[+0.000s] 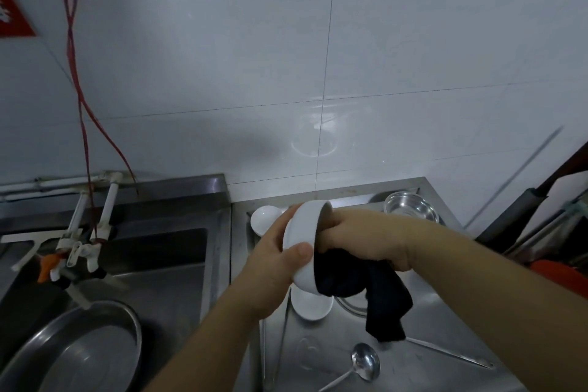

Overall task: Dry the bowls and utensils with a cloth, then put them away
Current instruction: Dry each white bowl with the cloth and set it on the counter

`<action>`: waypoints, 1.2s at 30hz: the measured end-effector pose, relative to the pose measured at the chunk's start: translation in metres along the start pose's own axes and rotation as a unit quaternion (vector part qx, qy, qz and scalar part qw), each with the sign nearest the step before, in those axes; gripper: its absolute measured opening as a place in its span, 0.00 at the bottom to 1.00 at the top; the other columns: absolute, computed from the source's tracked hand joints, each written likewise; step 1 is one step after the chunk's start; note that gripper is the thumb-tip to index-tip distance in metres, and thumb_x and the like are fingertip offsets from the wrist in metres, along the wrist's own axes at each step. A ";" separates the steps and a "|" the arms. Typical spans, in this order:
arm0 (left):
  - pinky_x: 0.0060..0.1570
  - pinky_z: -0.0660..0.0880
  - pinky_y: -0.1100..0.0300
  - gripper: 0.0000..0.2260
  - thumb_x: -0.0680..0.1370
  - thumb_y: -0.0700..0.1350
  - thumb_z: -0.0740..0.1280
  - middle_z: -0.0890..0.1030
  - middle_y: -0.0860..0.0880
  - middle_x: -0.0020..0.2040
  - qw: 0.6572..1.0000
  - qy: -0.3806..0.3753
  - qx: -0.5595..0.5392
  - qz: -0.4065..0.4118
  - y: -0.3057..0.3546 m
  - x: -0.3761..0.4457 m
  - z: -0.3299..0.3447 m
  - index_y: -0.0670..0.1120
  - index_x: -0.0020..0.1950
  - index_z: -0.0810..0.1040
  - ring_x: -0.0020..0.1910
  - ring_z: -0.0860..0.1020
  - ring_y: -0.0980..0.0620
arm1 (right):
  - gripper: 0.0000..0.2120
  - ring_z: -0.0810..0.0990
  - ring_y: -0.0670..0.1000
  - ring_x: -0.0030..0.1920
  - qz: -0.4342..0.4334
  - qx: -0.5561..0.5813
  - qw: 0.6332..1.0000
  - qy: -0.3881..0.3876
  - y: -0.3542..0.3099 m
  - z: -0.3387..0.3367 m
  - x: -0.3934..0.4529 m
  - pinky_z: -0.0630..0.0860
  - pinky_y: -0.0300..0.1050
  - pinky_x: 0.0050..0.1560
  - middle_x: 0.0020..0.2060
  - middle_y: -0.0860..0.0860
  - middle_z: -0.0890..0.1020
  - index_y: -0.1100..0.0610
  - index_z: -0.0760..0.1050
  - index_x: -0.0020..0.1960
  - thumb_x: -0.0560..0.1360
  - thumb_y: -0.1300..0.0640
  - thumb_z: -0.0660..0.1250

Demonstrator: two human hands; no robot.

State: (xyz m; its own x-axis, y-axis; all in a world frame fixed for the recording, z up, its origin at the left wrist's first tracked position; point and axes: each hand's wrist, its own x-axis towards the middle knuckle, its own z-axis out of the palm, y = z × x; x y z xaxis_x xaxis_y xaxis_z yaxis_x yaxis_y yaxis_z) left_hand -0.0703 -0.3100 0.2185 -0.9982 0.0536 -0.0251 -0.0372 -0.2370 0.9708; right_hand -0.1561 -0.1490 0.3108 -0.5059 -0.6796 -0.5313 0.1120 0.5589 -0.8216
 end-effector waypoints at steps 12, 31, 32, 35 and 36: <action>0.62 0.81 0.42 0.51 0.65 0.65 0.82 0.77 0.31 0.71 0.990 0.049 -0.134 -0.015 0.000 0.001 0.006 0.43 0.80 0.68 0.69 0.78 0.31 | 0.11 0.88 0.61 0.47 -0.097 0.450 0.871 0.170 0.012 0.044 0.018 0.86 0.54 0.46 0.48 0.61 0.88 0.60 0.87 0.52 0.82 0.55 0.68; 0.69 0.75 0.33 0.47 0.69 0.68 0.78 0.77 0.36 0.71 1.000 0.021 0.017 -0.013 -0.007 0.000 0.001 0.45 0.80 0.68 0.71 0.76 0.33 | 0.07 0.89 0.54 0.48 0.003 0.133 0.991 0.031 0.023 0.011 0.001 0.86 0.47 0.49 0.48 0.54 0.89 0.51 0.87 0.49 0.74 0.51 0.73; 0.70 0.74 0.33 0.47 0.70 0.68 0.77 0.76 0.34 0.71 1.000 0.020 0.006 -0.009 -0.008 -0.001 0.002 0.43 0.80 0.67 0.71 0.76 0.32 | 0.06 0.89 0.55 0.46 -0.003 0.225 0.974 0.034 0.026 0.017 0.002 0.86 0.48 0.46 0.47 0.56 0.89 0.53 0.88 0.48 0.73 0.54 0.74; 0.70 0.75 0.36 0.49 0.70 0.66 0.79 0.74 0.30 0.72 0.996 0.025 -0.088 -0.015 -0.013 -0.005 0.010 0.39 0.80 0.66 0.72 0.75 0.29 | 0.07 0.89 0.58 0.49 -0.037 0.422 0.900 0.102 0.038 0.034 0.015 0.85 0.52 0.47 0.51 0.61 0.88 0.57 0.88 0.53 0.78 0.55 0.74; 0.68 0.76 0.37 0.51 0.68 0.67 0.80 0.75 0.30 0.72 0.993 0.041 -0.108 -0.029 -0.013 -0.005 0.012 0.40 0.80 0.67 0.71 0.75 0.30 | 0.09 0.88 0.60 0.52 -0.053 0.444 0.885 0.129 0.041 0.038 0.021 0.85 0.54 0.51 0.53 0.61 0.88 0.57 0.87 0.56 0.79 0.54 0.73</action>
State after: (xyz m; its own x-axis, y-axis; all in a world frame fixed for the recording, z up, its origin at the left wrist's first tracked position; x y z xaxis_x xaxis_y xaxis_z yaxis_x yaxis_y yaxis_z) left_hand -0.0639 -0.2957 0.2088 -0.9942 -0.0041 -0.1079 -0.0951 -0.4391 0.8934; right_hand -0.1295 -0.1586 0.2584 -0.7195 -0.5111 -0.4702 0.6219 -0.1727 -0.7638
